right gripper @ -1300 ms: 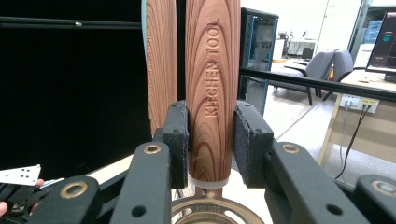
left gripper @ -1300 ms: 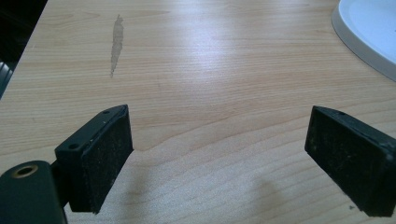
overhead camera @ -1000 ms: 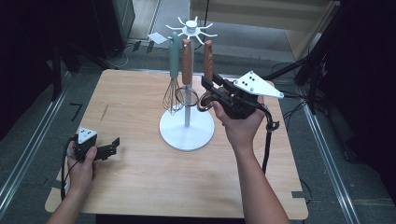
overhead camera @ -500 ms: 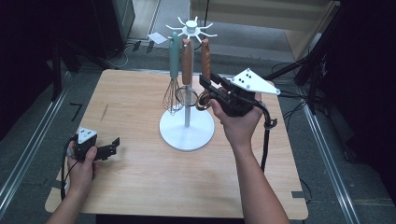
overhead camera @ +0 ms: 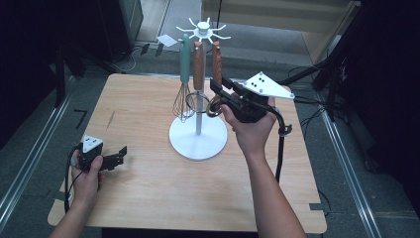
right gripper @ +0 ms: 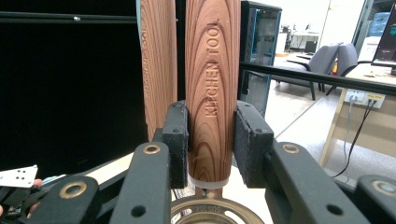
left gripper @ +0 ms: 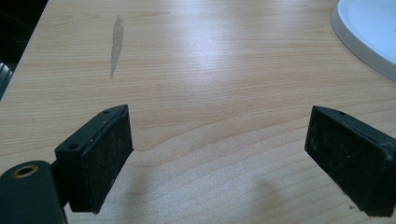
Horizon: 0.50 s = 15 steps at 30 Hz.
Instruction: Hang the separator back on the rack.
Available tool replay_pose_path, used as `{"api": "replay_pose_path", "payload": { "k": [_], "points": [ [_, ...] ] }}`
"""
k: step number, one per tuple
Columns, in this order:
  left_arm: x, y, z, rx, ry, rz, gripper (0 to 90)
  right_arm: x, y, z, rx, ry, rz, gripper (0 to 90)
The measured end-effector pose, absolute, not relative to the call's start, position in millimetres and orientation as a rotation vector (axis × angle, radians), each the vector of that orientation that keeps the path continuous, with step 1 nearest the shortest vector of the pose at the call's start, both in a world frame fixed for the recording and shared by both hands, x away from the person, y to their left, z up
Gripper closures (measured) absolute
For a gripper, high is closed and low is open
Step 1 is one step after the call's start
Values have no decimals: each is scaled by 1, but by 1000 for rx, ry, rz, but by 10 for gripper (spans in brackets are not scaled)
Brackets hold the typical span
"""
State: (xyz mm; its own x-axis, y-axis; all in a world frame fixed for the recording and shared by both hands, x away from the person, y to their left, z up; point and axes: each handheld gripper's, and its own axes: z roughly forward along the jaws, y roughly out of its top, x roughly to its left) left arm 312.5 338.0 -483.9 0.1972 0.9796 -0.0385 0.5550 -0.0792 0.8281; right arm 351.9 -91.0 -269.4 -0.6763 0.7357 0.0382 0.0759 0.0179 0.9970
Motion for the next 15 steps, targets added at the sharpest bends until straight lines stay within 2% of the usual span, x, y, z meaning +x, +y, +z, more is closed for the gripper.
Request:
{"api": "replay_pose_path", "payload": {
  "k": [4,7,15],
  "points": [
    [312,338,-484,1735,1451,727,83,352,-91,-271,830,1769,1689,686],
    [312,338,-484,1735,1451,727,83,351,-93,-272,844,1755,1699,597],
    [312,338,-484,1732,1451,728,83,348,-105,-278,859,1725,1683,474]
  ]
}}
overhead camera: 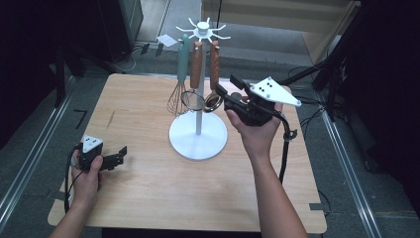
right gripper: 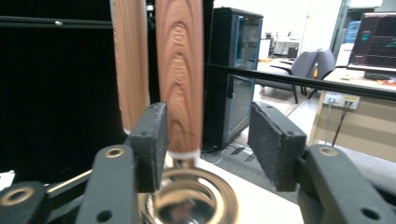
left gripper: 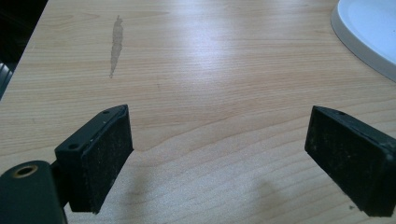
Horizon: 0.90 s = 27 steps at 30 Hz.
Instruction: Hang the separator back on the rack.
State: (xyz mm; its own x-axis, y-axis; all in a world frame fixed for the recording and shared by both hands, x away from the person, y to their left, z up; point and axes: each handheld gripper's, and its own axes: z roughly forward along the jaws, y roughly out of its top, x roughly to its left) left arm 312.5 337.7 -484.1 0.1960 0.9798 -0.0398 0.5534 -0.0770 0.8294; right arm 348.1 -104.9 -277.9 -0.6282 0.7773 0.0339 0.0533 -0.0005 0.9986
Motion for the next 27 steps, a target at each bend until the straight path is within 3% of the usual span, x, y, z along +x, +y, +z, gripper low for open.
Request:
{"api": "replay_pose_path", "payload": {
  "k": [23,27],
  "points": [
    [311,338,-484,1739,1447,722,83,336,-143,-341,964,1679,1574,287],
    [311,338,-484,1740,1443,722,83,333,-148,-351,1006,1700,1561,189]
  ]
}}
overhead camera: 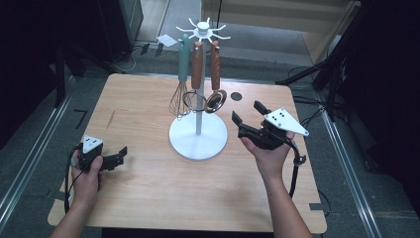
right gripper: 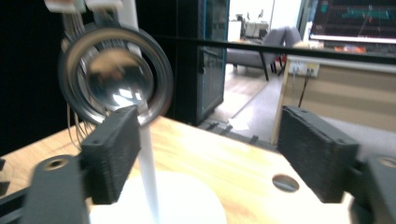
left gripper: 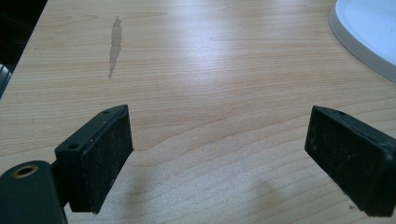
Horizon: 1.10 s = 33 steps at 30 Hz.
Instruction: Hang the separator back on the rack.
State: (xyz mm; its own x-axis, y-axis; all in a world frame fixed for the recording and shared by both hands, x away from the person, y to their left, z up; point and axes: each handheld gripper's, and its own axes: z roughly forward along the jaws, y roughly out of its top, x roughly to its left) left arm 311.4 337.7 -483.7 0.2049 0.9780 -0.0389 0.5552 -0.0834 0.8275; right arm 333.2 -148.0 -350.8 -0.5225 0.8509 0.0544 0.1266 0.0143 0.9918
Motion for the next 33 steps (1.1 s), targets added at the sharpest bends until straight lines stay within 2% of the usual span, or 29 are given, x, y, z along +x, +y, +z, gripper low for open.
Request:
{"api": "replay_pose_path", "payload": {
  "k": [7,13,33],
  "points": [
    [311,337,-484,1741,1437,724,83,330,-160,-367,1053,1730,1552,118],
    [311,338,-484,1740,1438,725,82,328,-163,-383,1075,1759,1531,17],
    [311,338,-484,1743,1434,723,83,328,-181,-431,1139,1790,1515,0]
  ]
}}
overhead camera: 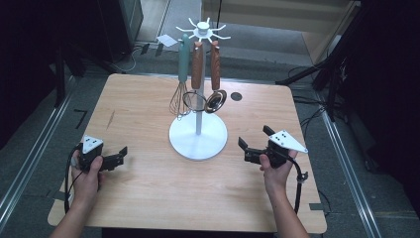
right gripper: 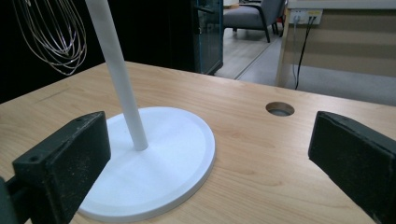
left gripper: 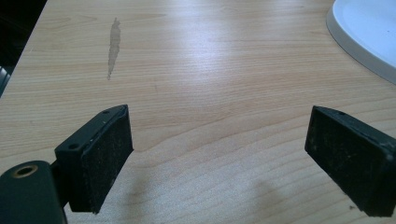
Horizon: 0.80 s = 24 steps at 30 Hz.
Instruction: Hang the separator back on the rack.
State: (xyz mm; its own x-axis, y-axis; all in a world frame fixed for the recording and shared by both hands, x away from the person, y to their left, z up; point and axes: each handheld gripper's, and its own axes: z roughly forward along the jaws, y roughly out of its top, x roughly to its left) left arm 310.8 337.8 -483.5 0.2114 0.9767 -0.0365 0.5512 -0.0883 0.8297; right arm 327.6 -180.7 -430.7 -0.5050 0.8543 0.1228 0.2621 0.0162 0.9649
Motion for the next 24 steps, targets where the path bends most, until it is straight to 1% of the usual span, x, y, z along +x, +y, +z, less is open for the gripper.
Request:
{"api": "replay_pose_path", "payload": {
  "k": [9,24],
  "points": [
    [311,338,-484,1740,1431,724,82,327,-195,-447,1182,1771,1479,0],
    [311,338,-484,1744,1426,722,82,326,-232,-469,1272,1764,1399,0]
  ]
}}
